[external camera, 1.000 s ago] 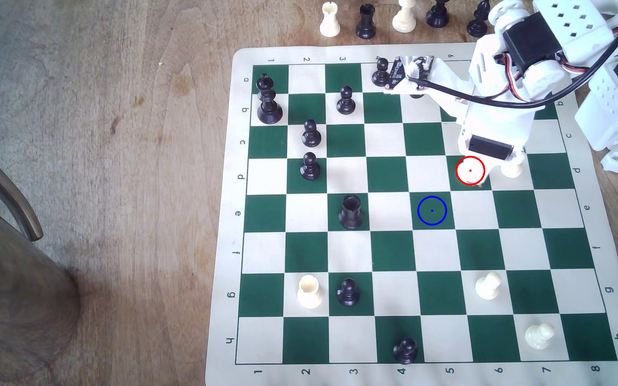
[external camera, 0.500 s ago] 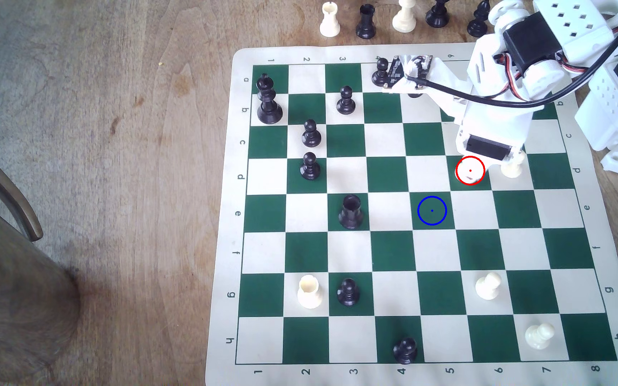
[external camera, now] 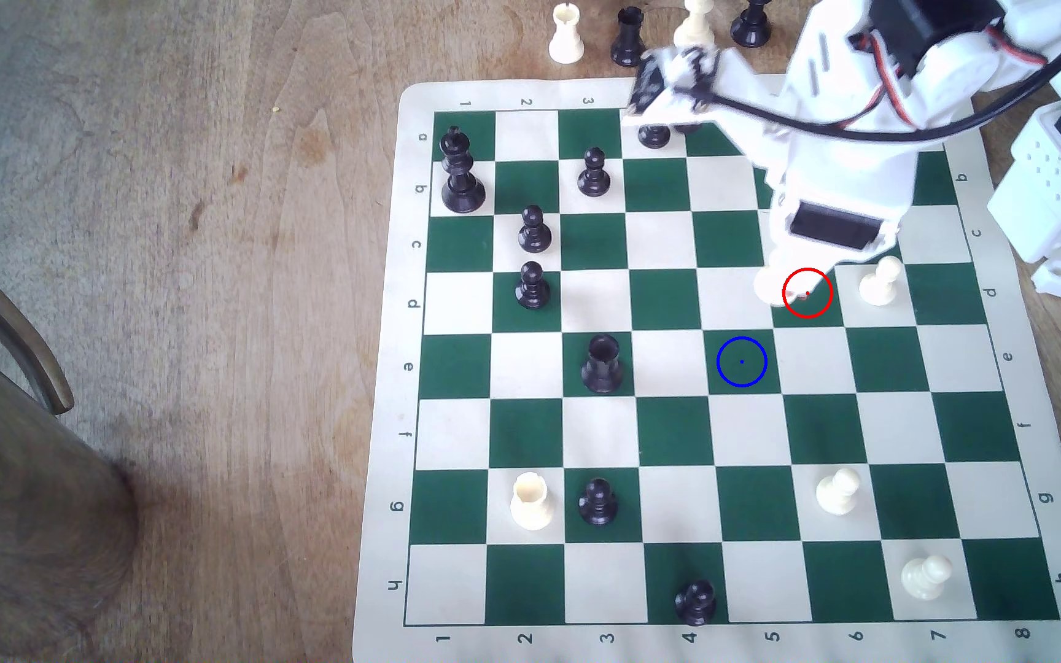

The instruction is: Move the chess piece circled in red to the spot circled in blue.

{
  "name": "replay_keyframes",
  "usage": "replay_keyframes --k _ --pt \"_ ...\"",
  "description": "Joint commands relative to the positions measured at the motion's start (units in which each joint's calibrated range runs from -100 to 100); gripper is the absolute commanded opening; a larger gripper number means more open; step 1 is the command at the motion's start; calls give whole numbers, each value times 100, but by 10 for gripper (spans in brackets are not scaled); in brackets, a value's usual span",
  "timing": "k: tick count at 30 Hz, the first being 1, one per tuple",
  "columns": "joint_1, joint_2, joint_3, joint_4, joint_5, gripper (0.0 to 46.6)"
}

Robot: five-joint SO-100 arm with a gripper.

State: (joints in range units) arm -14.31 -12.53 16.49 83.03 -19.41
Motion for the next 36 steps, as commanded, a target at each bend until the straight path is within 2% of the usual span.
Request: replay_keyframes --k 1,22,36 --pt "-271 557 -988 -211 -5 2" --pt "-317 1388 255 -1562 49 2" --pt "-161 1371 327 -1579 127 2"
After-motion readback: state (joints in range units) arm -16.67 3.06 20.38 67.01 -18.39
